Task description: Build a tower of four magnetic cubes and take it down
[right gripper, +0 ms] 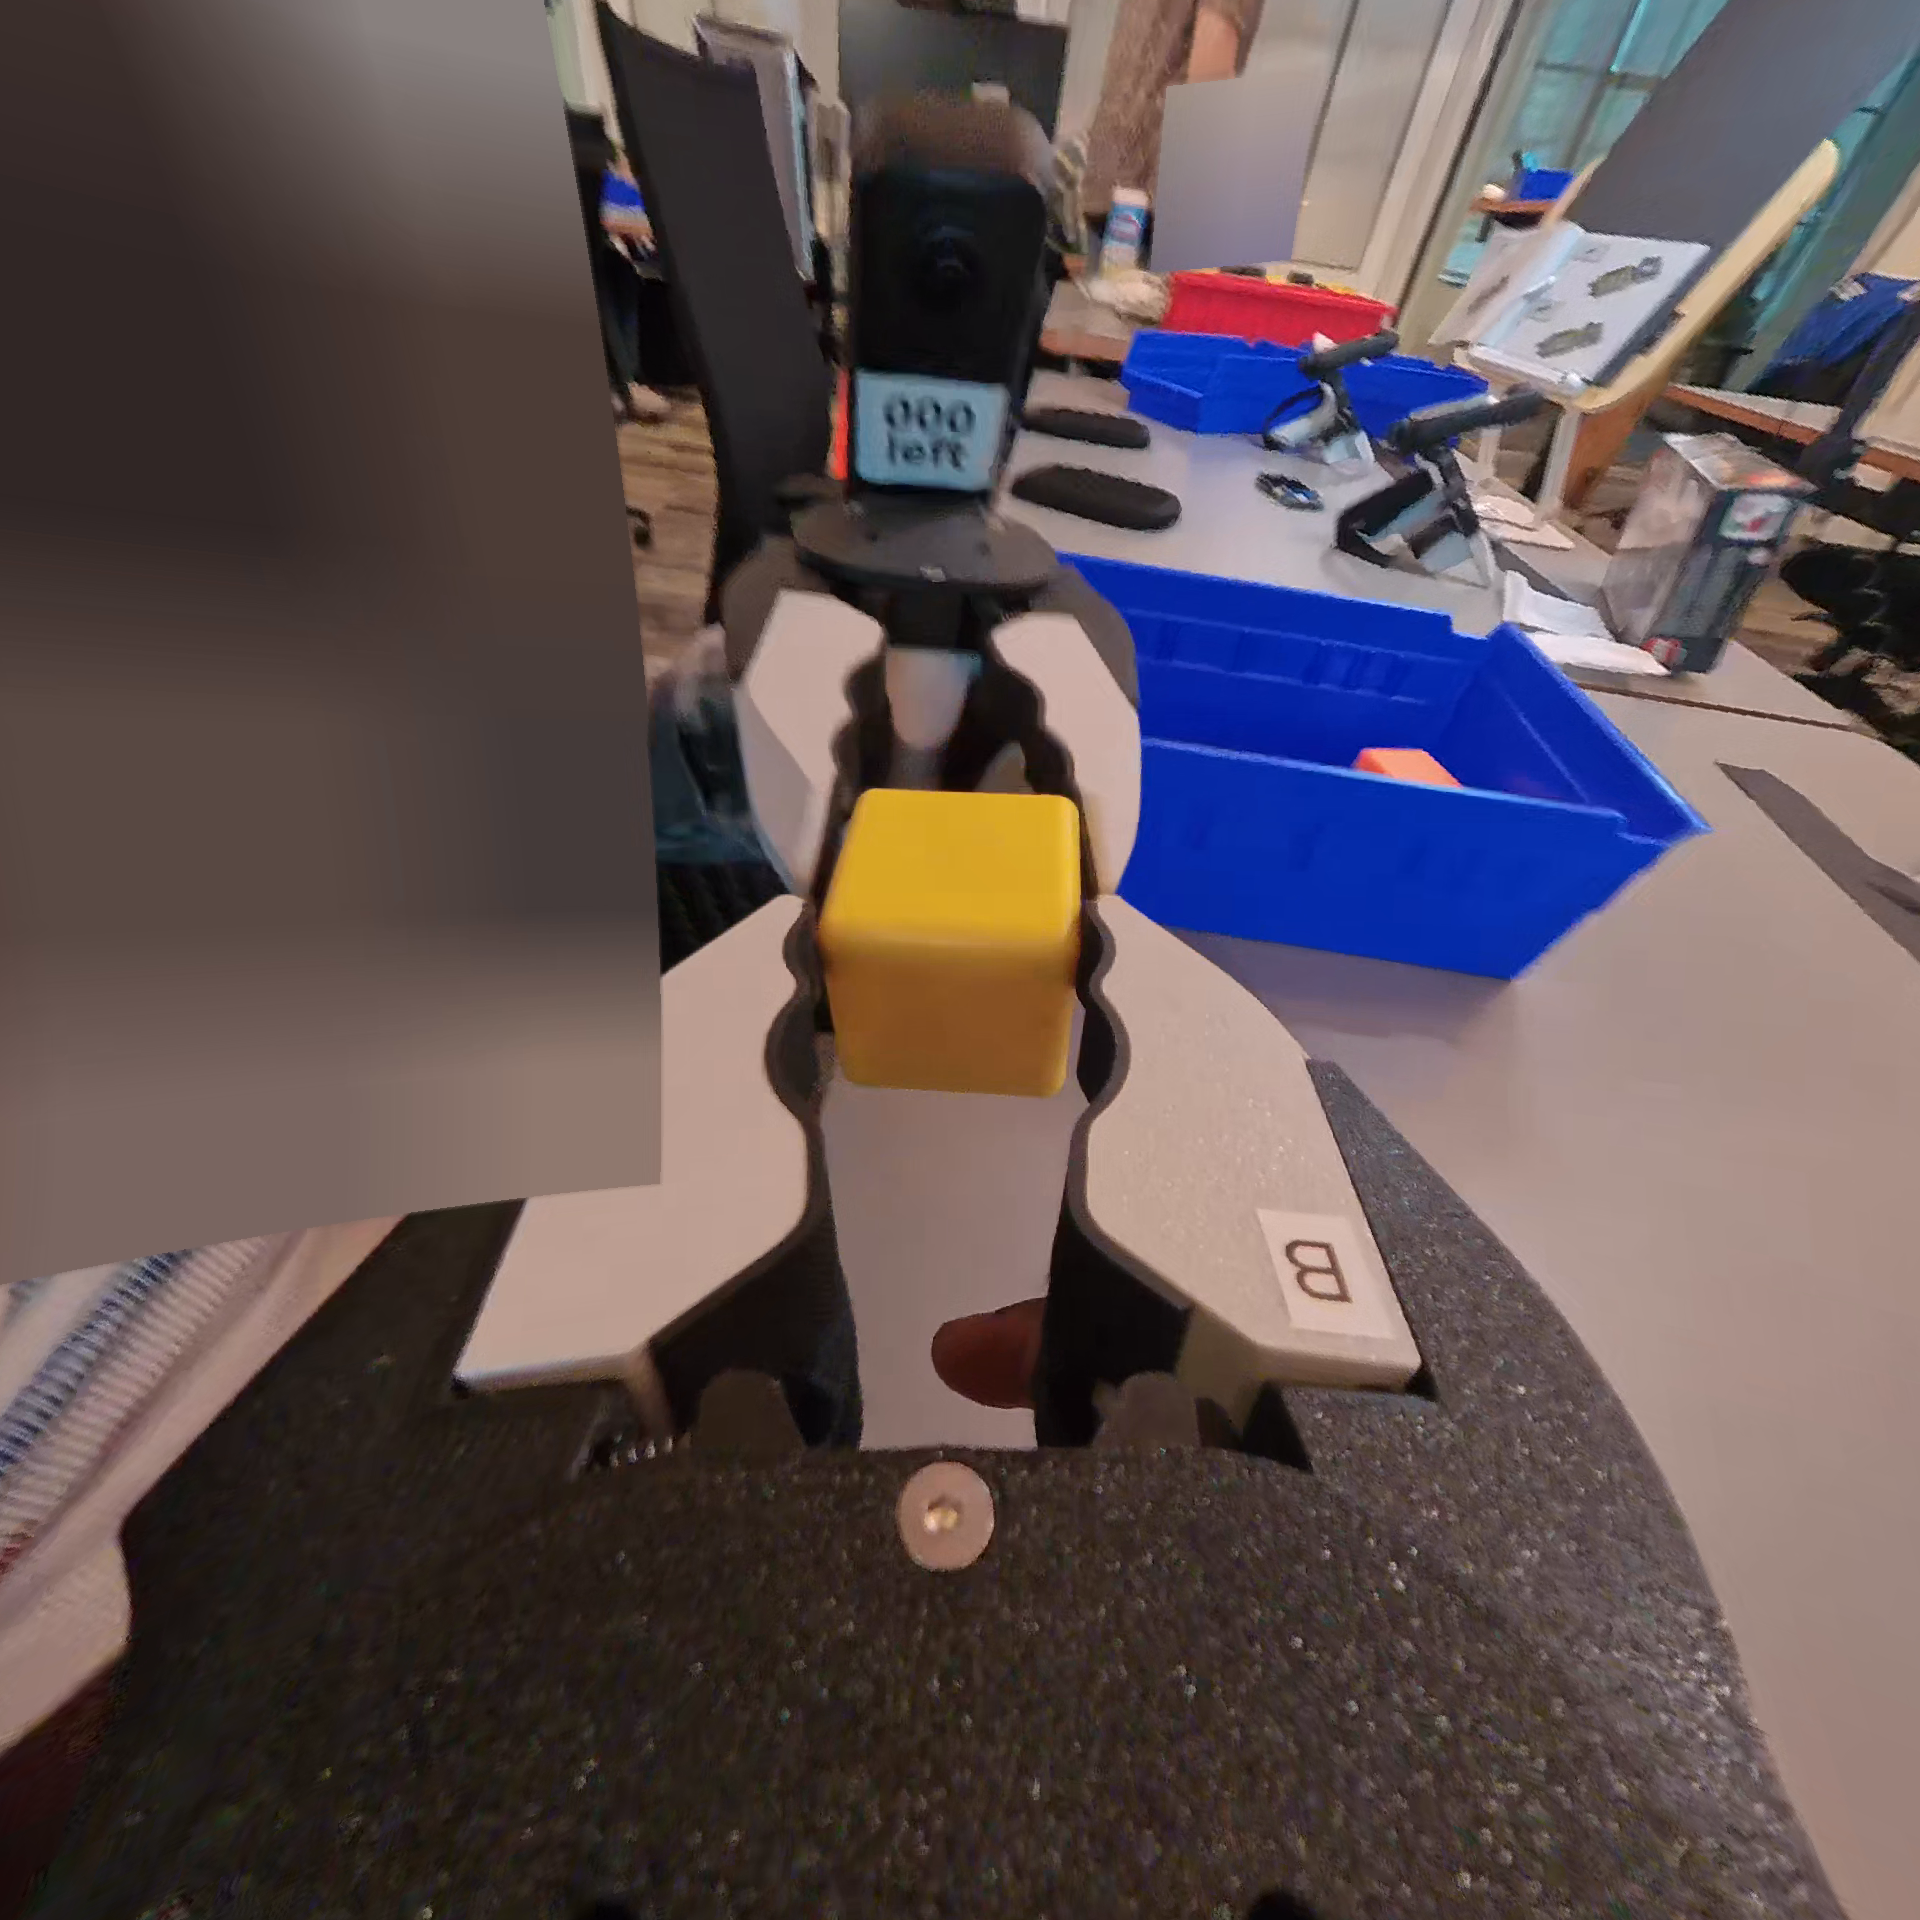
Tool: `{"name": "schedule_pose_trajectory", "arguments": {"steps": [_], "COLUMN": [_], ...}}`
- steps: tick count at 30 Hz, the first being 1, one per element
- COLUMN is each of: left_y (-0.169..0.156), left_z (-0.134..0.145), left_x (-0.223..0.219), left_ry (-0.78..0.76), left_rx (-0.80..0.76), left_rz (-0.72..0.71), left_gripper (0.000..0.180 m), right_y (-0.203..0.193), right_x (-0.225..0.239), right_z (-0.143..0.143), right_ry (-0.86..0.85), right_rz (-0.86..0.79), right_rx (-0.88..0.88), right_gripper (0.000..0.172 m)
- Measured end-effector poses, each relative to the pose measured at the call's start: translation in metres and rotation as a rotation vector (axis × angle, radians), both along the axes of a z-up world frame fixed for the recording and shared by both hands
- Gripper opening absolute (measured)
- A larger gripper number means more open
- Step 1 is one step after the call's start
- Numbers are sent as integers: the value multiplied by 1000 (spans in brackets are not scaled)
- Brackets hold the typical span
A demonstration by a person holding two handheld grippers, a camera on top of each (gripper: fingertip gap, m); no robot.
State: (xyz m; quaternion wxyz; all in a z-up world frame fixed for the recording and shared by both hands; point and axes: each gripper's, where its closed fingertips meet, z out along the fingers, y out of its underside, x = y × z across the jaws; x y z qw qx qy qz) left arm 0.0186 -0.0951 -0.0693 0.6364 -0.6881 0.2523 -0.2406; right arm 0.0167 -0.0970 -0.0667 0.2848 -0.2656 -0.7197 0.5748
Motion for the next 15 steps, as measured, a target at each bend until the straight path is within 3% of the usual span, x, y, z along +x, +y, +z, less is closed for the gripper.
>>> {"name": "schedule_pose_trajectory", "arguments": {"steps": [1, 5, 10, 15], "left_y": [0, -5, -26, -47], "left_z": [-1, -2, -2, 1], "left_x": [-4, -30, -64, -89], "left_ry": [14, 88, 167, 248], "left_rx": [-4, -3, 8, 3], "left_rz": [25, 160, 342, 475], "left_gripper": [55, 65, 66, 64], "right_y": [7, 48, 98, 120], "right_x": [-1, 3, 14, 20], "right_z": [-5, -34, -77, -103], "right_ry": [-1, -53, -181, -257], "right_rz": [-27, -130, -223, -248], "right_rx": [34, 127, 101, 104], "right_gripper": [48, 48, 48, 48]}}
